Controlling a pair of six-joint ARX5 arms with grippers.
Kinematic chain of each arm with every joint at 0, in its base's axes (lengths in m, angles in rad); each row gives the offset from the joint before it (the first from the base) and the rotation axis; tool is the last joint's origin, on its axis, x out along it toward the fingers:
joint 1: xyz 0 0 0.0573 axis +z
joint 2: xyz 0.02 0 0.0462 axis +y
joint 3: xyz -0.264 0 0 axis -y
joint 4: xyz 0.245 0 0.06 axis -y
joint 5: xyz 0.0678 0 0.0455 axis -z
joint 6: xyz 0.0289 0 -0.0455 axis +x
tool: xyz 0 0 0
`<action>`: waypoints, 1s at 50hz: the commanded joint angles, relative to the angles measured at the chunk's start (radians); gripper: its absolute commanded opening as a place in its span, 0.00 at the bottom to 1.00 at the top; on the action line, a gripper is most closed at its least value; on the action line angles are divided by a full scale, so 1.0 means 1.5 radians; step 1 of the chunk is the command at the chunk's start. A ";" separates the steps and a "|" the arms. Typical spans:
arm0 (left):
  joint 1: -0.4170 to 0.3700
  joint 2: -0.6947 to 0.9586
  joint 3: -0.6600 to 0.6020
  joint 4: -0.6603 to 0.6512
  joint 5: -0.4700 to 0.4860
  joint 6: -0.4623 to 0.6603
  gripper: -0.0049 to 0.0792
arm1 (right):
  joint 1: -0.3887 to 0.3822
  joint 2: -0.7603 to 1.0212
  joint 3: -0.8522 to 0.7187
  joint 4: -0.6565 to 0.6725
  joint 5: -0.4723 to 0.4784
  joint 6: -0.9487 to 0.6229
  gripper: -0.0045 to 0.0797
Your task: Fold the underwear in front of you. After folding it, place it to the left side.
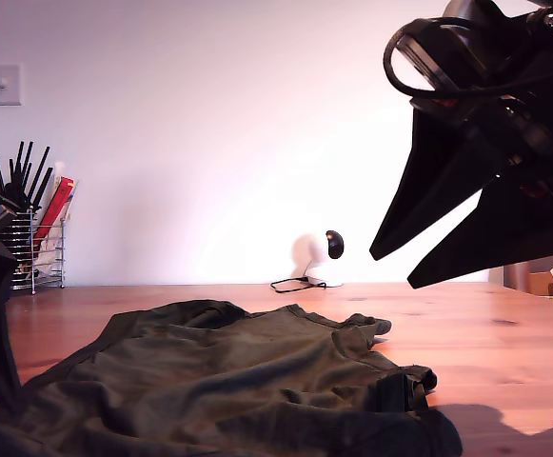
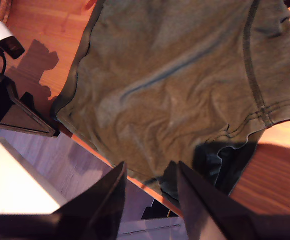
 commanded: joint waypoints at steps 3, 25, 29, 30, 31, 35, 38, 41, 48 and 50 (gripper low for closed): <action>0.020 -0.011 0.047 0.068 -0.026 0.017 0.71 | 0.002 0.001 -0.006 0.001 -0.004 -0.005 0.39; 0.020 -0.015 0.067 0.040 -0.009 0.034 0.71 | 0.002 0.001 -0.006 0.001 -0.006 -0.005 0.39; 0.020 -0.019 0.067 0.038 -0.013 0.034 0.70 | 0.002 0.001 -0.006 0.002 -0.006 -0.005 0.39; 0.020 -0.019 0.067 0.037 -0.015 0.035 0.70 | 0.002 0.001 -0.006 0.002 -0.006 -0.005 0.39; 0.020 -0.019 0.067 0.036 -0.018 0.036 0.69 | 0.002 0.001 -0.006 0.002 -0.006 -0.005 0.39; 0.021 -0.019 0.067 0.032 -0.035 0.043 0.69 | 0.002 0.001 -0.006 0.002 -0.010 -0.005 0.39; 0.021 -0.019 0.067 0.029 -0.050 0.052 0.69 | 0.002 0.001 -0.006 0.002 -0.011 -0.005 0.39; 0.021 -0.019 0.067 0.026 -0.050 0.052 0.69 | 0.002 0.001 -0.006 0.002 -0.011 -0.005 0.39; 0.021 -0.019 0.067 0.010 -0.073 0.068 0.69 | 0.002 0.001 -0.006 0.004 -0.011 -0.005 0.39; 0.021 -0.019 0.067 0.009 -0.093 0.068 0.69 | 0.002 0.001 -0.006 0.004 -0.011 -0.005 0.39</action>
